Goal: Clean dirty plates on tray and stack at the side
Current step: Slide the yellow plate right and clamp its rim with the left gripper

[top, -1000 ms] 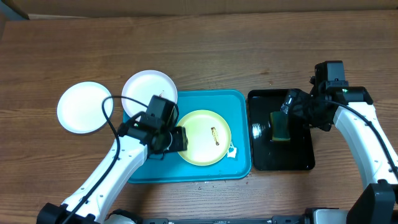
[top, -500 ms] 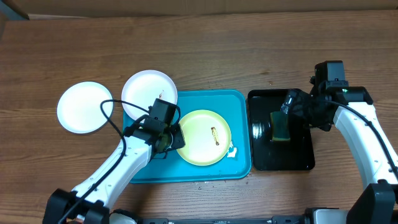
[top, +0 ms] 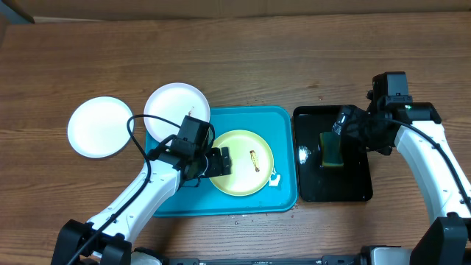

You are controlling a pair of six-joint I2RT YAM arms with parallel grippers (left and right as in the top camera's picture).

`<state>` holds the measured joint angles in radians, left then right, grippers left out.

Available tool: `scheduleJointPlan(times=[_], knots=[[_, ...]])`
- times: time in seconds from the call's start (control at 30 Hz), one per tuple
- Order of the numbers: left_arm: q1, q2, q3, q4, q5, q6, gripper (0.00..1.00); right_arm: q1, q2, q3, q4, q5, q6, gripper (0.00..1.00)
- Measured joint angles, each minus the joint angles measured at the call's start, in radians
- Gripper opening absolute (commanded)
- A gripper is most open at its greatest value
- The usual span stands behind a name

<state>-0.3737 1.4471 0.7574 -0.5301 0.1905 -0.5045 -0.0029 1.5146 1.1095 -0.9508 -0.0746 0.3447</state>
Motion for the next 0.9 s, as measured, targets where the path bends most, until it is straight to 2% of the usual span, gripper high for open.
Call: scheduleJointPlan(times=[0.07,0.27,0.4,0.6,0.9], knots=[[0.000,0.000,0.000,-0.006,0.001,0.008,0.35,0.000,0.000,0.000,0.000,0.000,0.000,1.00],[0.000,0.000,0.000,-0.105,-0.036,-0.084,0.37,0.000,0.000,0.000,0.000,-0.001,-0.001,1.00],[0.000,0.000,0.000,-0.137,-0.106,-0.146,0.32,0.000,0.000,0.000,0.000,-0.001,0.000,1.00],[-0.007,0.001,0.000,-0.130,-0.144,-0.178,0.29,0.000,0.000,0.000,0.000,0.000,-0.001,1.00],[-0.039,0.001,-0.002,-0.068,-0.166,-0.177,0.31,0.000,0.000,0.000,0.000,0.000,0.000,1.00]])
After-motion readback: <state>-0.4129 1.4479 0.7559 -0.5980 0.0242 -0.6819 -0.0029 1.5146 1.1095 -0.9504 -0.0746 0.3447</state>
